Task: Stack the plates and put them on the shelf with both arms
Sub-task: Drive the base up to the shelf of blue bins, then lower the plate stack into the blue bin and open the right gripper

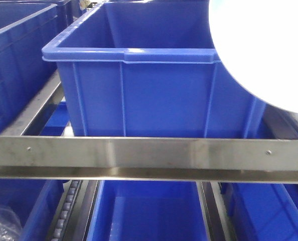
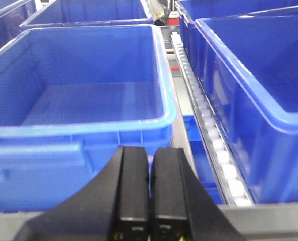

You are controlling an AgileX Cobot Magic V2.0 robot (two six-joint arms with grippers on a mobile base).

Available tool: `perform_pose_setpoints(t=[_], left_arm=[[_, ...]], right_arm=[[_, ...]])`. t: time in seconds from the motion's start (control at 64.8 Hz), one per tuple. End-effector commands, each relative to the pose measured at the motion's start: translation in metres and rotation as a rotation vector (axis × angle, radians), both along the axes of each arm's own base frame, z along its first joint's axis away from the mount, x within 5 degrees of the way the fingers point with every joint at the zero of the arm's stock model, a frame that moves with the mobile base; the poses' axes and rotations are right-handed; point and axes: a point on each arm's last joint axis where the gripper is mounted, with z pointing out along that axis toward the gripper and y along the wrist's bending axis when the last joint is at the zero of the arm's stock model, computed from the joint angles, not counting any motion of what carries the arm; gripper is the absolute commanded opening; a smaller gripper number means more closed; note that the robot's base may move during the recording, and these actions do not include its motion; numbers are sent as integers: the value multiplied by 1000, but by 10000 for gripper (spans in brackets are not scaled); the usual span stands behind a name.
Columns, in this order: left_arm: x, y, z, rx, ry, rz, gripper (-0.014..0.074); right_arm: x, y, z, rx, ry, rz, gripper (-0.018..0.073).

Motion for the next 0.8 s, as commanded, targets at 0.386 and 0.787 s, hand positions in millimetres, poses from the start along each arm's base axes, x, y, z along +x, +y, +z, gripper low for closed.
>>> perform_pose_setpoints(t=[0.386,0.787], left_arm=[[1,1,17,-9,-107,6,82],[1,1,17,-9,-107,6,82]], right_arm=[[0,-1,20,13,-126,-12,57],[0,-1,20,13,-126,-12,57]])
